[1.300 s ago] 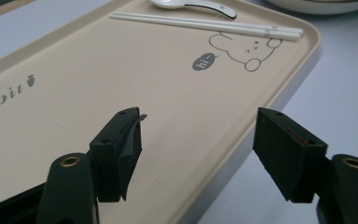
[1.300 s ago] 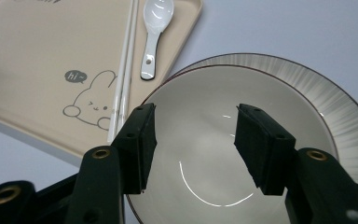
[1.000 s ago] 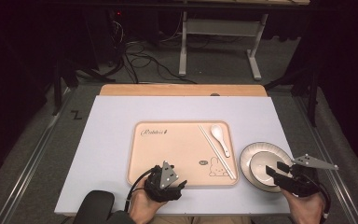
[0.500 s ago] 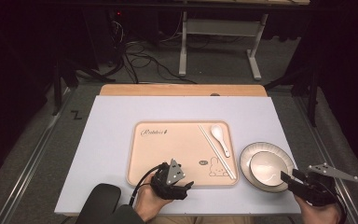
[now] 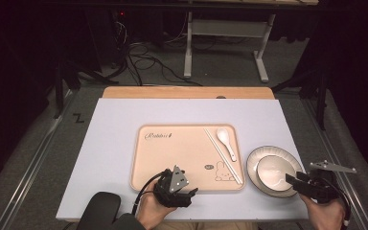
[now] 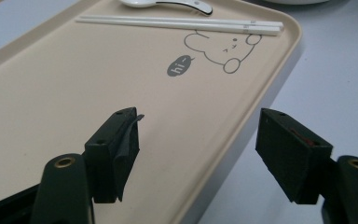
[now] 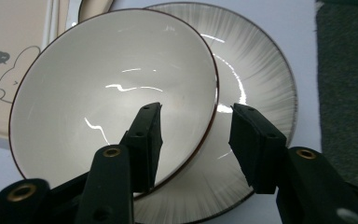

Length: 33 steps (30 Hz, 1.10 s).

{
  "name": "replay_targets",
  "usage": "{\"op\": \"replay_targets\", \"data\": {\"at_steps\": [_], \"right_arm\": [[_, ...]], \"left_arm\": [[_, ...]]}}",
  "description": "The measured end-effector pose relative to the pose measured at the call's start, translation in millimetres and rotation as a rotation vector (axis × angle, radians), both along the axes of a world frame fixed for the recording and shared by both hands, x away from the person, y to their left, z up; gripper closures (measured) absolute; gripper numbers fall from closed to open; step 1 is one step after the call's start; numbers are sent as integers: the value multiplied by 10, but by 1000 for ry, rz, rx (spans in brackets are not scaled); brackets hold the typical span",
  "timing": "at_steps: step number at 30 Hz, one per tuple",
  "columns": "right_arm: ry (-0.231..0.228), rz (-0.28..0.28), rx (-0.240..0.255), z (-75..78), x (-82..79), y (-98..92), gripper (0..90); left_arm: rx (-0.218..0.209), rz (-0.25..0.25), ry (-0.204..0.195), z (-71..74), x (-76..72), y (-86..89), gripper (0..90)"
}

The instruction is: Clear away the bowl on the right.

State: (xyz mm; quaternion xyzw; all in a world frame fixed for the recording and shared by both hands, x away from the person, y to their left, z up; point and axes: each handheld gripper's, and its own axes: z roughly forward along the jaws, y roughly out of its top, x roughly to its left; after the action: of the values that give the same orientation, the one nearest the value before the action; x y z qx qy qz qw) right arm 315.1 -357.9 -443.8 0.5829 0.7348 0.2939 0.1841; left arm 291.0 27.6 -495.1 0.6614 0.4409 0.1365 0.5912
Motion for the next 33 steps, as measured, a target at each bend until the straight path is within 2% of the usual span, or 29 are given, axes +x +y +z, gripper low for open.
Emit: {"op": "replay_targets", "data": {"at_steps": [2,6,9,12,13,19,24,27,31,33], "right_arm": [[30,22,10,-38,79,3,554],[35,48,-19,-42,179,64,587],[61,66,-29,-56,269,80,610],[91,82,-33,-78,329,67,622],[99,86,-36,-85,351,64,626],[142,125,-34,-131,483,59,662],[156,146,-60,-157,557,92,720],[164,150,-55,-153,584,81,767],[178,164,-12,-156,629,33,795],[178,165,7,-160,644,17,804]], "left_arm": [[0,19,9,-14,-12,28,307],[-4,45,5,-1,-49,92,311],[-24,73,4,8,-75,137,316],[-17,88,0,10,-99,186,318],[-26,96,0,11,-105,194,319],[-17,125,-3,9,-143,257,326],[1,155,-5,-1,-179,296,340],[2,173,-1,-7,-181,325,344],[9,181,4,-21,-182,347,349],[-3,188,10,-15,-185,354,349]]}}
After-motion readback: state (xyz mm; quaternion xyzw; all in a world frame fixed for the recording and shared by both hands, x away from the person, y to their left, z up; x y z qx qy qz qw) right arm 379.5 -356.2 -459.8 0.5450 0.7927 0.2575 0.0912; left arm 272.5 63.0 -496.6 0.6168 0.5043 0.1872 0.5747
